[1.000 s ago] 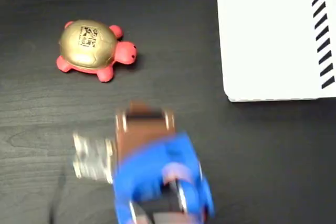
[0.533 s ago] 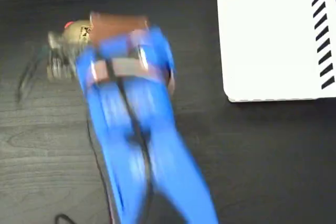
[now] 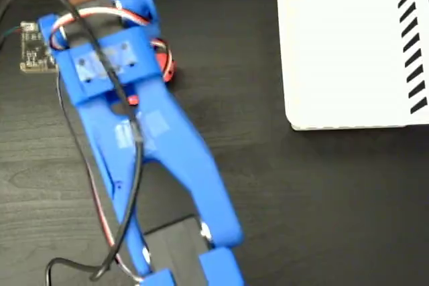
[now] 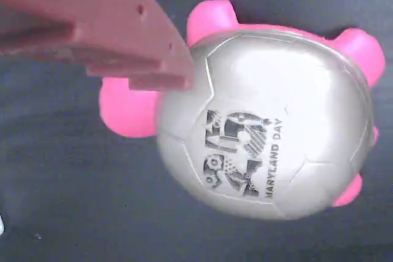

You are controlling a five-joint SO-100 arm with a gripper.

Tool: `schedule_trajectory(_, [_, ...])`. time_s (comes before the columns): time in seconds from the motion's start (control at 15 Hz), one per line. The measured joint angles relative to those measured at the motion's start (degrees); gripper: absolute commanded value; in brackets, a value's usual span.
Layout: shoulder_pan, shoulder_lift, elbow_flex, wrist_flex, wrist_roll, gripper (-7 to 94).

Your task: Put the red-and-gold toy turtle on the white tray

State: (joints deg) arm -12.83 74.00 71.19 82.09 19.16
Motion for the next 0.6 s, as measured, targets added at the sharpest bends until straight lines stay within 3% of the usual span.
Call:
schedule_trajectory(0.2, [-1.67, -4.92, -1.67, 3.96, 4.13, 54])
schedule_trajectory(0.6, [-1.23, -14.06, -11.69, 9.67, 4.04, 64])
